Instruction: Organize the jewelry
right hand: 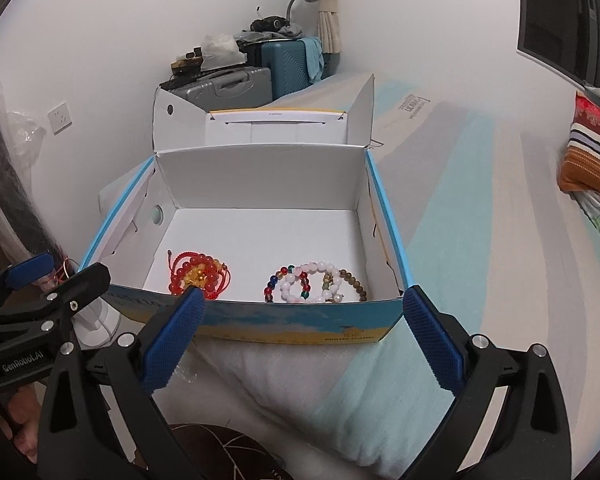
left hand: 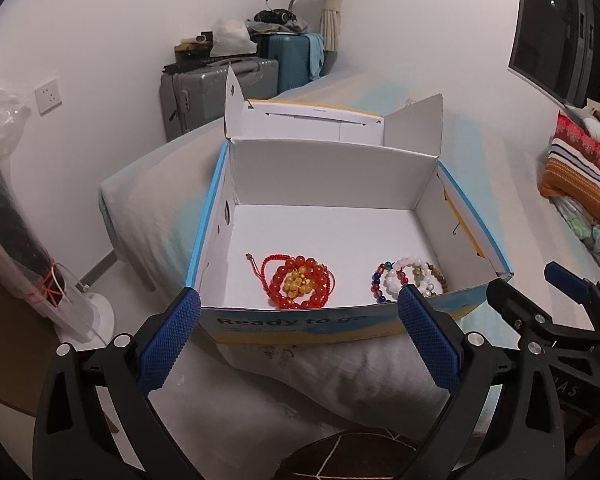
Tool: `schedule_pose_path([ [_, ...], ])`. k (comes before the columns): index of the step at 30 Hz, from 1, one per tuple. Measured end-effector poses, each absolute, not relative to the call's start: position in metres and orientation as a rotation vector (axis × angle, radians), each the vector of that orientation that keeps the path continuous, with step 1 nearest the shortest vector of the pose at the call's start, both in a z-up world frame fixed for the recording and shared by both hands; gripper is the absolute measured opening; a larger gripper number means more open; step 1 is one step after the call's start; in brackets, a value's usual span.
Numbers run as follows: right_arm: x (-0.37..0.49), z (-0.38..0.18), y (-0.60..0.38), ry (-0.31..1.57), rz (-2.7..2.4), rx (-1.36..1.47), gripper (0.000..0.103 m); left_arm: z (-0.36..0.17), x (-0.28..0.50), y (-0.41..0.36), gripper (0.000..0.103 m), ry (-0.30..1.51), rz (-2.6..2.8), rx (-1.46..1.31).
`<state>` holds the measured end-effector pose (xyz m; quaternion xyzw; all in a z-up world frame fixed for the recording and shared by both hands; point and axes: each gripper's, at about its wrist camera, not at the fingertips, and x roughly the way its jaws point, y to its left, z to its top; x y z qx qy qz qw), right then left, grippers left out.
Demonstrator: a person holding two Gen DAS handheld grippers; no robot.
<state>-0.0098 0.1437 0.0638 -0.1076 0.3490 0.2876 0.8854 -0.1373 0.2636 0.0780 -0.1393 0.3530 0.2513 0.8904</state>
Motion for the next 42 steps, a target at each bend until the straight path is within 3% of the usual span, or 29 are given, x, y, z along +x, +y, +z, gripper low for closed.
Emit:
schedule_pose_path([
  [42, -0.005, 0.057, 0.137, 0.75, 0.577, -0.222, 0.095, 0.073, -0.135, 0.252, 0.097, 0.731, 0.538, -0.254],
])
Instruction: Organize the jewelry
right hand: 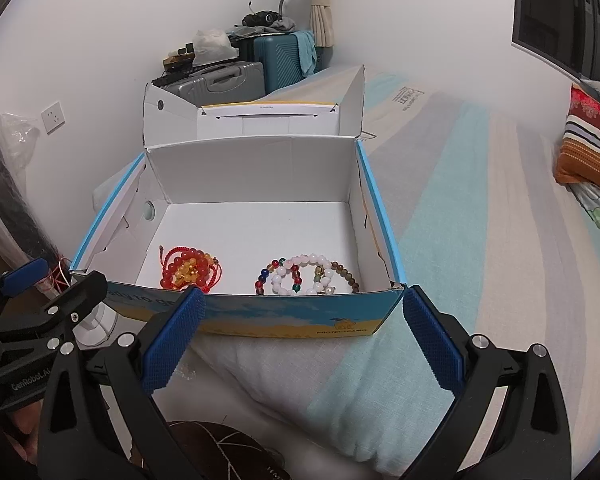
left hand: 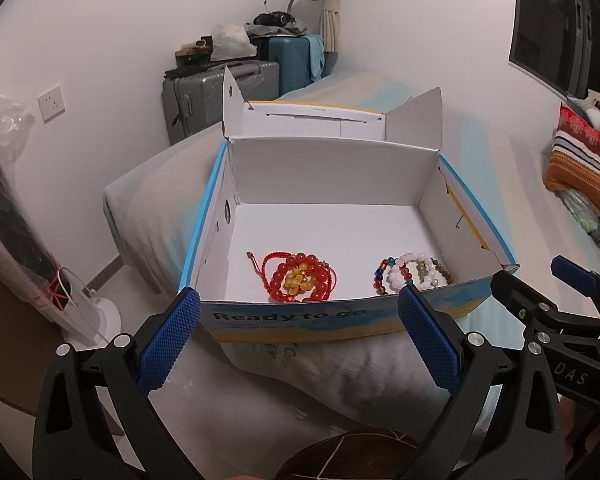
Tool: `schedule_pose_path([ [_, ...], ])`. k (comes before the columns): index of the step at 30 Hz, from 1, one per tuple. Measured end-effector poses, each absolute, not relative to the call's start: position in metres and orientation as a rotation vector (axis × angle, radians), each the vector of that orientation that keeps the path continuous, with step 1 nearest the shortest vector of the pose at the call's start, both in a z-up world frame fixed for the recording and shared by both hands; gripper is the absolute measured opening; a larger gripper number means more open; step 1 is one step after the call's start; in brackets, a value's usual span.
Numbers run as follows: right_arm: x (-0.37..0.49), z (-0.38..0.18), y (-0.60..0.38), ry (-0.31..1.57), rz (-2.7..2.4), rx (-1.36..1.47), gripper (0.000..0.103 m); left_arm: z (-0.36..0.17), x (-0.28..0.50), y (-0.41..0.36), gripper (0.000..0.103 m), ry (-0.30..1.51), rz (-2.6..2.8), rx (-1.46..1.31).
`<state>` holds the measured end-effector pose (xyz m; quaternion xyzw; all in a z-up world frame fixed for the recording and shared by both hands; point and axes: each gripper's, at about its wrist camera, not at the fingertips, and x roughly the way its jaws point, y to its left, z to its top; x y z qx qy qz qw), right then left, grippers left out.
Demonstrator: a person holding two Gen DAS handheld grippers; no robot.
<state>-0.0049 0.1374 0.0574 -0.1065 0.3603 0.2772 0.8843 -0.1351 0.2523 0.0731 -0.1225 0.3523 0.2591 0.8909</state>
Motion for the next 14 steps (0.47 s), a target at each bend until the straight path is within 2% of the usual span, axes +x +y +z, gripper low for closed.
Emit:
schedule_pose_path([
  [14, -0.0034, 0.056, 0.132, 0.755, 0.574, -0.222, 0.095, 0.0717, -0.135, 0.256, 0.097, 0.743, 0.563, -0.256],
])
